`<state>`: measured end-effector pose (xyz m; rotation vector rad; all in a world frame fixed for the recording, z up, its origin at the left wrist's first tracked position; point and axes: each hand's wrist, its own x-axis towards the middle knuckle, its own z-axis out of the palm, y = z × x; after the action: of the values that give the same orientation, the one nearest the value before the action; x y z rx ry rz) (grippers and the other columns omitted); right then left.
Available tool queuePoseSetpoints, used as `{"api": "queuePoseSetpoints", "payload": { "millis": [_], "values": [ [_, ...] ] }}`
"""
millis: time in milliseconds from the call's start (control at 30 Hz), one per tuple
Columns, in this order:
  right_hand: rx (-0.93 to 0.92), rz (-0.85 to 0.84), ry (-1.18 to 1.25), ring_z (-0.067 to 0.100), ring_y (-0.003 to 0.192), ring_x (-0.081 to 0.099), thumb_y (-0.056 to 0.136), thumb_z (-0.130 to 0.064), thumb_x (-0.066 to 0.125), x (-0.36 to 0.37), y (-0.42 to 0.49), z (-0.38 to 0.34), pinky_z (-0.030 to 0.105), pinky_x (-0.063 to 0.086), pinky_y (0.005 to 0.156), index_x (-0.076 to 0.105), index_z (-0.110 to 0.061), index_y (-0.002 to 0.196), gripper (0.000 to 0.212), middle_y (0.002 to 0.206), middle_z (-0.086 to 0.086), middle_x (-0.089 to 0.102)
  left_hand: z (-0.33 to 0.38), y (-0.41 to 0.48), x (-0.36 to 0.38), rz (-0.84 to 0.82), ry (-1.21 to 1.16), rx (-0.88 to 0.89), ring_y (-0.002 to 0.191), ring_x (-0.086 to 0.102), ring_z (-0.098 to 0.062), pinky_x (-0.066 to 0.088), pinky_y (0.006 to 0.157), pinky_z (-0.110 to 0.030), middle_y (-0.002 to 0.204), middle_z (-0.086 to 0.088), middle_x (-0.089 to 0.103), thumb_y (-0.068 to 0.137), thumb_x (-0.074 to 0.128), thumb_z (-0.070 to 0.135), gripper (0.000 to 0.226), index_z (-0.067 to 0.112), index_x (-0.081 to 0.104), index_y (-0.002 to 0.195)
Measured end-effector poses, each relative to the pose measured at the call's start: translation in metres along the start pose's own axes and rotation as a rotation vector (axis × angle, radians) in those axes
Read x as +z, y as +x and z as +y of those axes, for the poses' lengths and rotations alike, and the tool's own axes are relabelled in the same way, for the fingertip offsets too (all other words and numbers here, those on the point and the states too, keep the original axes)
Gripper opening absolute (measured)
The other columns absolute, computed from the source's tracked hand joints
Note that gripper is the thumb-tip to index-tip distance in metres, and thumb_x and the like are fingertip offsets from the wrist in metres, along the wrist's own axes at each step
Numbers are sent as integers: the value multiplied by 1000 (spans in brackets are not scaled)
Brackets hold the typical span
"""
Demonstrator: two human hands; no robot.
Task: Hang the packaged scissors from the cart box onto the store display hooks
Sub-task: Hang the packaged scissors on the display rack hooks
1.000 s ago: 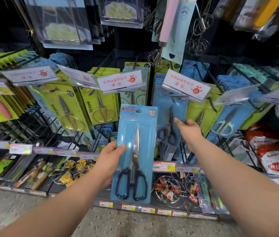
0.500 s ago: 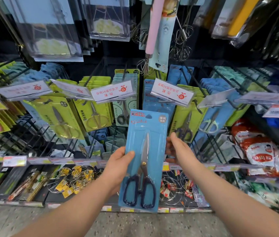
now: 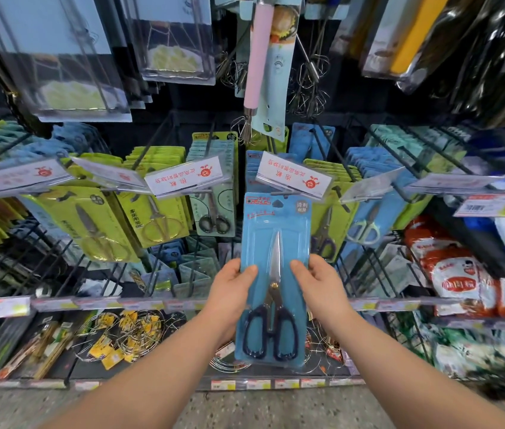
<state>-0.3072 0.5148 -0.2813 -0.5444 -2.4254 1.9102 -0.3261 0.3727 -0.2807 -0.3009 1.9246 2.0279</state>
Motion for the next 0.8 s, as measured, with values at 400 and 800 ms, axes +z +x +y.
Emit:
{"api": "queuePoseSetpoints", "payload": {
  "millis": [400,800],
  "values": [
    [-18,25,-142,22,73,52,94,-29,49,-2,40,-1,33,42,65,56,5,100,35,93,26,63,8,24,12,60,1,22,69,61,-22,53,65,-34,86,-9,66,97,48,15,10,11,57,99],
    [19,37,-312,23,77,50,92,-33,53,2,110,-4,26,36,67,55,-6,94,27,83,9,54,22,85,20,167,367,20,92,58,-24,44,77,-31,106,-8,61,95,52,22,28,7,54,118]
  ]
}}
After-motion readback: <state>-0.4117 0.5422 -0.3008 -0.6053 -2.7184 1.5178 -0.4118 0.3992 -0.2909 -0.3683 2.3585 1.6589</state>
